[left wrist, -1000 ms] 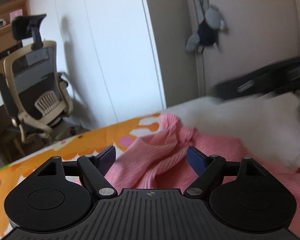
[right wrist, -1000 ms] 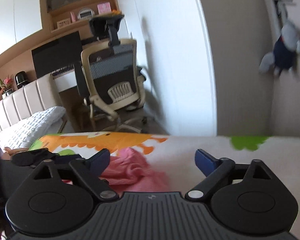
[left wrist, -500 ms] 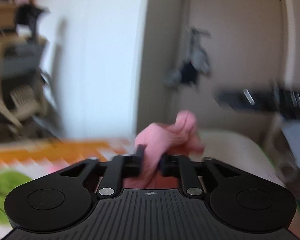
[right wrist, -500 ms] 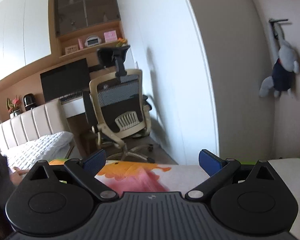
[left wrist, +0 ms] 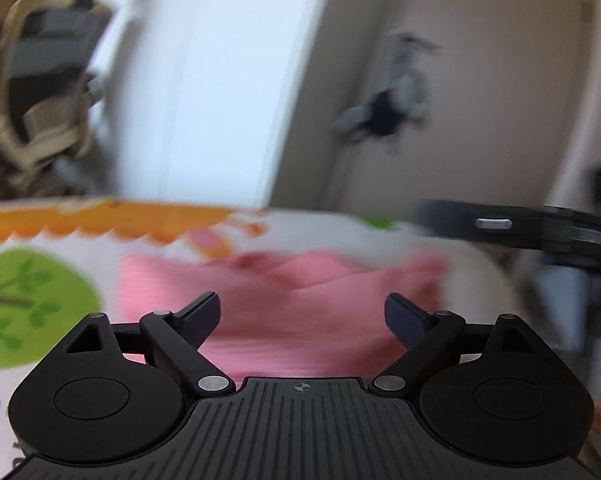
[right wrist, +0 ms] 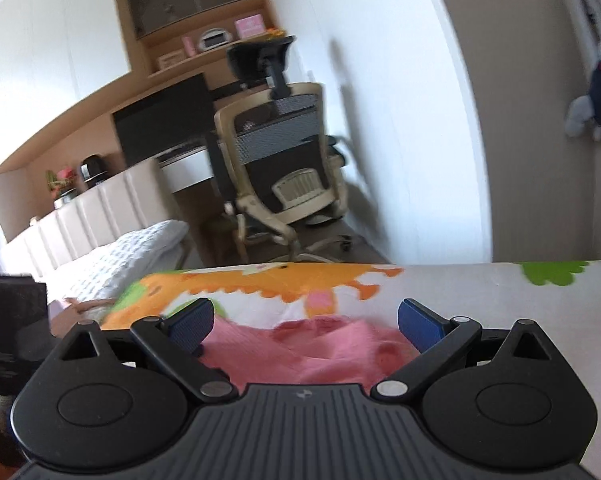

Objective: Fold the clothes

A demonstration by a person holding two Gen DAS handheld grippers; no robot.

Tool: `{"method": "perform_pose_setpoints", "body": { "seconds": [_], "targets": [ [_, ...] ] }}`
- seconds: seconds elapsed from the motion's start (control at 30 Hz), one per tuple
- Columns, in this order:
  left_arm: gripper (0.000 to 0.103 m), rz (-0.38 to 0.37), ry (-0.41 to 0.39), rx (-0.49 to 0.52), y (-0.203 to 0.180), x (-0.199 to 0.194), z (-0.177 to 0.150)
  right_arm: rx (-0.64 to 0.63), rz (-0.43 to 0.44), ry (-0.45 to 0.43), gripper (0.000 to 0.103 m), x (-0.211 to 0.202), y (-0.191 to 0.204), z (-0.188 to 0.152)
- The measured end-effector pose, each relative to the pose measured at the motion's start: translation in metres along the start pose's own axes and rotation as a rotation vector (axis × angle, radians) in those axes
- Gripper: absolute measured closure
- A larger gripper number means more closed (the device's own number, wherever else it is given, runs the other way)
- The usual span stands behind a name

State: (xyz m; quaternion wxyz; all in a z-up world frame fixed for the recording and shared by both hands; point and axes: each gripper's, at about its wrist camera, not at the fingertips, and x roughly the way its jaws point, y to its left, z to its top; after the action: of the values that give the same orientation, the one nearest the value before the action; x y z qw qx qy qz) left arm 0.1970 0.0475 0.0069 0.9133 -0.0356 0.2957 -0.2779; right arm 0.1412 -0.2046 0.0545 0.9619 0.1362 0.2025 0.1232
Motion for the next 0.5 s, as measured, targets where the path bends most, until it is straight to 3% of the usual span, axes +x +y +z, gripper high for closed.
{"method": "perform_pose_setpoints", "body": {
  "seconds": [0.1,0.2,0.3,0.4,0.5],
  "targets": [
    [0.018,0.159,0.025,-0.044,0.031,0.014,-0.003,-0.009,-0.069,-0.014,0.003,-0.011,-0.012,0.0],
    [0.017,0.202,0.024,-0.116,0.056,0.008,-0.004,-0.046,-0.134,-0.011,0.003,-0.02,-0.019,0.0],
    [0.013,0.171,-0.011,-0.064,0.046,-0.014,0.001,-0.058,-0.109,-0.014,0.004,-0.019,-0.013,0.002],
    [0.009,0.018,-0.08,-0.031,0.028,-0.042,0.014,-0.048,0.03,-0.003,0.004,-0.016,0.003,0.002],
    [0.008,-0.13,-0.064,-0.028,0.011,-0.04,0.014,-0.032,0.155,0.083,0.004,-0.004,0.013,-0.01]
  ]
}}
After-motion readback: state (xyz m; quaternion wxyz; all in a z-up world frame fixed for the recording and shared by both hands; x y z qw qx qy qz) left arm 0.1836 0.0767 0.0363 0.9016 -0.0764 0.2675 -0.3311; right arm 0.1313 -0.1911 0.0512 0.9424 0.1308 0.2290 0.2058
